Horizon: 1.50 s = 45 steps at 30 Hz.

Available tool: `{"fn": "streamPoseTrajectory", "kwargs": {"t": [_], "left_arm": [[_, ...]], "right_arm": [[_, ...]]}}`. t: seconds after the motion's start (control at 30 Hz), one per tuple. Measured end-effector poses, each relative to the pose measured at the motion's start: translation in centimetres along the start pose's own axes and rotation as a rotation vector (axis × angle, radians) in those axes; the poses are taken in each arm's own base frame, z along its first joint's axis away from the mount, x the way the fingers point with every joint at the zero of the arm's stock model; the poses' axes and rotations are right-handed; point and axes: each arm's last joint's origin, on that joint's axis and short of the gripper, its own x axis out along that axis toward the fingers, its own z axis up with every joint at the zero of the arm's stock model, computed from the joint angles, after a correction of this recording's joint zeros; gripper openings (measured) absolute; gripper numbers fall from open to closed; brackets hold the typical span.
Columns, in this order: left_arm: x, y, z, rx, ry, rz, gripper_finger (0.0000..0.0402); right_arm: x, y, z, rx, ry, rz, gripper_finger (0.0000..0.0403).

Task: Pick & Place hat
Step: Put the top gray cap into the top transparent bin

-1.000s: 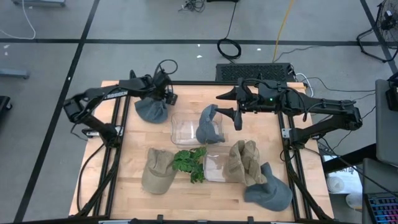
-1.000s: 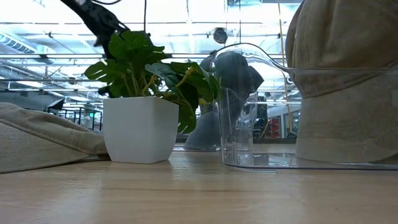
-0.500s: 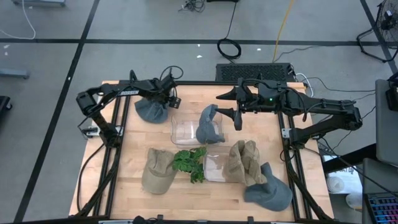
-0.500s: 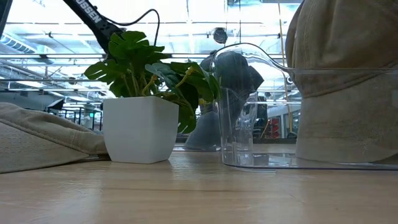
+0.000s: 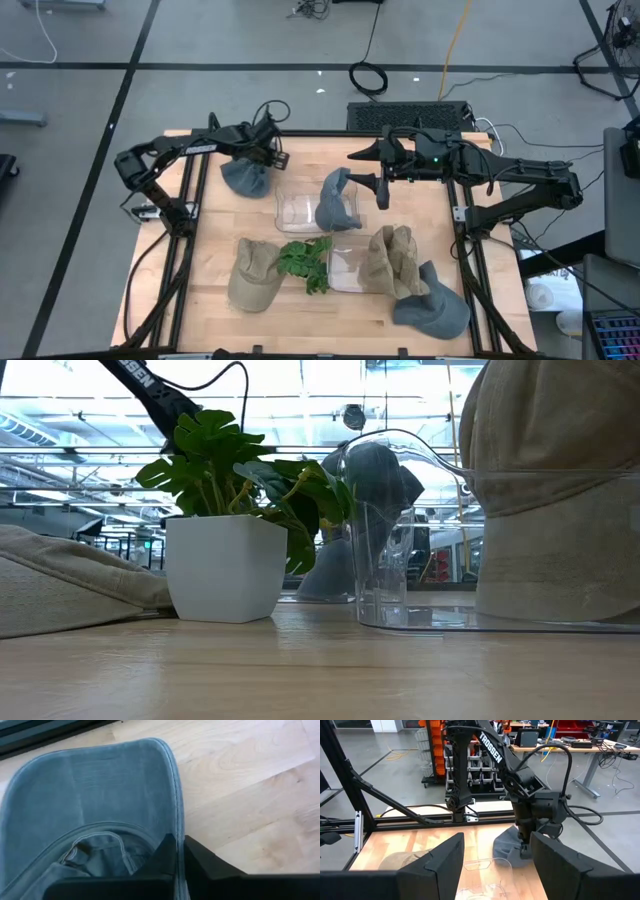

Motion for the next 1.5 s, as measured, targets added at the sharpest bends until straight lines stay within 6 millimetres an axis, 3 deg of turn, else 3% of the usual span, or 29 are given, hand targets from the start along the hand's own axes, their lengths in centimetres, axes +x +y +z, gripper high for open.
{"fn": "streamPoseTrajectory", "kwargs": {"t": [0.13,0.5,0.73,1.03,1.27,1.5], "left_arm": [[-1.8,0.1,-0.1,-0.009,-0.011,-0.04,0.001],[-11.6,1.3,-0.6,-0.063,-0.292,-0.186,0.001],[-16.0,2.4,-1.7,-0.096,-0.433,-0.278,0.001],[-20.3,2.8,-2.1,-0.123,-0.637,-0.5,0.001],[-22.5,2.7,-2.1,-0.115,-0.738,-0.674,0.001],[-24.2,2.9,-2.4,-0.088,-0.815,-0.773,0.001]], "right_arm": [[0.0,0.0,0.0,0.01,0.0,0.0,0.0217],[0.0,0.0,0.0,0.042,-0.005,-0.002,0.0217],[0.0,0.0,0.2,0.036,-0.016,-0.002,0.0217],[0.0,0.0,0.2,0.035,-0.017,-0.006,0.0217],[0.0,-0.5,0.2,0.052,-0.027,-0.159,0.0217],[-0.1,-0.7,1.0,0.149,-0.112,-0.165,0.0224]]}}
